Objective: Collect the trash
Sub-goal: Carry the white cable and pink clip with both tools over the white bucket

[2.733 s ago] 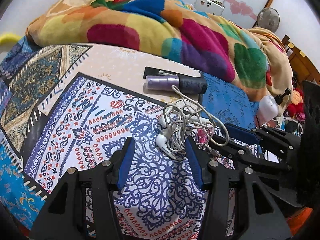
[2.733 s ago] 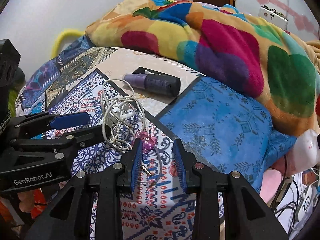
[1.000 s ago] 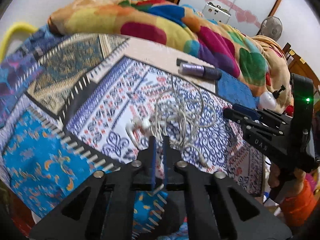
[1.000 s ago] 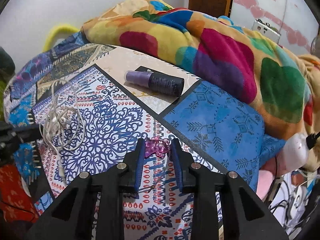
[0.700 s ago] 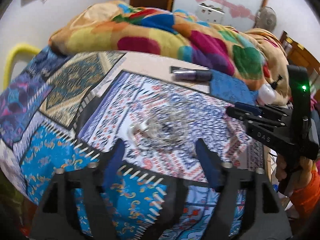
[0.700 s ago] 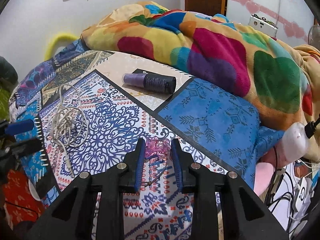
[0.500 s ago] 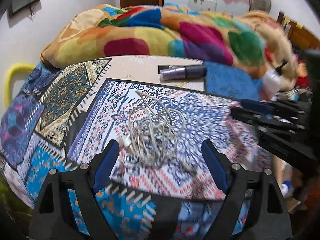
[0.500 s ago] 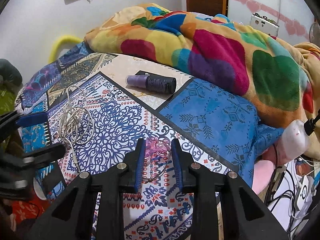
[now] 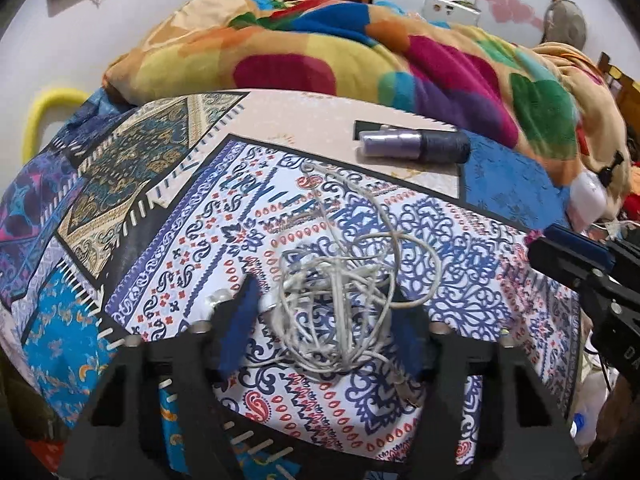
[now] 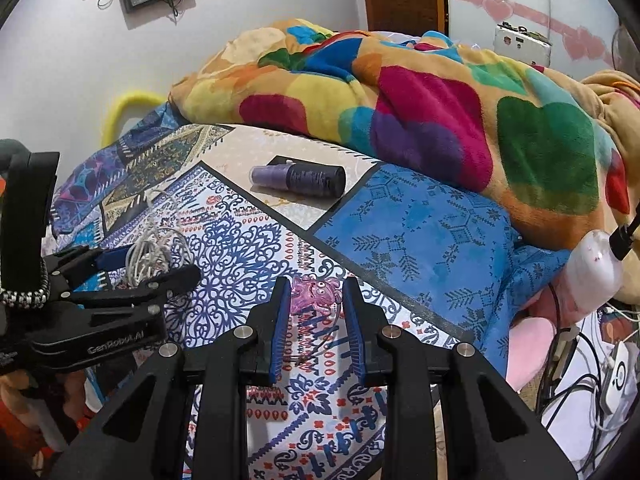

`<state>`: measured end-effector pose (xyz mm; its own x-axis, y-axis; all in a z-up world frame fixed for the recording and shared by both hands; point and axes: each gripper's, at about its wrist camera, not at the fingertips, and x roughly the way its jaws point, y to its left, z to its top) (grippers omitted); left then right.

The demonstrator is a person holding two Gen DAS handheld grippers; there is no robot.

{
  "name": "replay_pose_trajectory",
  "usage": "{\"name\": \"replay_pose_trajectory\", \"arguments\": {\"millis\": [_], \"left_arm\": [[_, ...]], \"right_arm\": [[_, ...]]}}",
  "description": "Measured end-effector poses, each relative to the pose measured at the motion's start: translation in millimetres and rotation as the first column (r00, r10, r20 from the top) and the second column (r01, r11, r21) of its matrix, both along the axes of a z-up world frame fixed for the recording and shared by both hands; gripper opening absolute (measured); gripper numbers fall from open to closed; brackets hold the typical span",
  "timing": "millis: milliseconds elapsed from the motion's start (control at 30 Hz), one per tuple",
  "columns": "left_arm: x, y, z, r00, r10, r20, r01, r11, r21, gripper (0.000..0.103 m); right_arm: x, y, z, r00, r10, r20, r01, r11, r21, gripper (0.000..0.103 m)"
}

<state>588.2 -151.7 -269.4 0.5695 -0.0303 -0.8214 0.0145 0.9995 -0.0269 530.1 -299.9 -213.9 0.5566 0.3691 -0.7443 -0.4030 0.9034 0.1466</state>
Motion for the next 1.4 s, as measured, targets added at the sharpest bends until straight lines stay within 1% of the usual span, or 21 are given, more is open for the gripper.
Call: {"name": "replay_pose_trajectory", "arguments": {"millis": [33,67,100,133,200,300,400,467,533,667,800,900,1000,1100,1300,1400], "left_arm": [[-1,0,1,1.000,-0.016,0.002,0.016,1.000,0.002,0.032],[-1,-1,2,0.999,-0.031,-0.007,0.031,1.000,0.000,0.022],[-2,-2,3,0.999,-0.041,-0.014,0.041,0.999,-0.005,0.020],[-2,-2,4,0.998,-0.054,-0.023,0.054,0.998,-0.013,0.015],[-7,-1,10,0.997,-0.072,-0.030,0.072,0.997,-0.026,0.014],[-20,3,26,0.996,-0.091,-0.019,0.089,0.994,-0.057,0.014],[-35,7,49,0.995,-0.102,0.005,0.102,0.992,-0.068,0.014],[-50,12,70,0.992,-0.114,0.045,0.117,0.991,-0.069,0.014],[-61,19,86,0.992,-0.107,0.072,0.112,0.991,-0.072,0.014],[-85,41,116,0.992,-0.075,0.105,0.085,0.991,-0.102,0.014],[-122,65,146,0.988,-0.042,0.149,0.057,0.993,-0.101,0.014],[-143,82,157,0.987,-0.018,0.159,0.036,0.993,-0.109,0.014],[-173,100,167,0.984,0.011,0.180,0.006,0.996,-0.092,0.014],[-198,120,173,0.983,0.039,0.181,-0.020,0.994,-0.104,0.014],[-254,169,180,0.975,0.113,0.192,-0.091,0.988,-0.122,0.014],[-276,192,178,0.971,0.147,0.191,-0.129,0.986,-0.104,0.014]], "right_arm": [[0,0,1,1.000,0.001,0.001,-0.001,1.000,-0.002,0.024],[-1,1,3,1.000,0.001,0.005,-0.001,1.000,-0.005,0.024],[-2,3,5,1.000,0.003,0.007,-0.003,1.000,-0.006,0.024],[-3,3,7,1.000,0.004,0.009,-0.004,1.000,-0.006,0.024],[-7,4,15,1.000,0.003,0.016,-0.003,1.000,-0.005,0.024],[-13,5,29,1.000,0.003,0.030,-0.002,1.000,-0.004,0.024],[-22,7,47,0.999,0.004,0.043,-0.004,1.000,0.005,0.024],[-29,9,60,0.998,0.004,0.058,-0.005,1.000,0.014,0.024],[-37,13,73,0.997,0.008,0.074,-0.009,1.000,0.017,0.024],[-61,26,103,0.992,0.029,0.120,-0.032,0.999,0.023,0.024],[-88,43,130,0.984,0.060,0.165,-0.066,0.997,0.027,0.024],[-108,58,144,0.979,0.086,0.186,-0.093,0.995,0.033,0.024],[-127,74,154,0.973,0.109,0.202,-0.117,0.993,0.031,0.024],[-150,95,163,0.965,0.145,0.217,-0.153,0.988,0.019,0.024],[-188,132,170,0.950,0.219,0.221,-0.224,0.975,-0.002,0.024],[-207,153,171,0.938,0.265,0.221,-0.268,0.963,-0.018,0.024]]}}
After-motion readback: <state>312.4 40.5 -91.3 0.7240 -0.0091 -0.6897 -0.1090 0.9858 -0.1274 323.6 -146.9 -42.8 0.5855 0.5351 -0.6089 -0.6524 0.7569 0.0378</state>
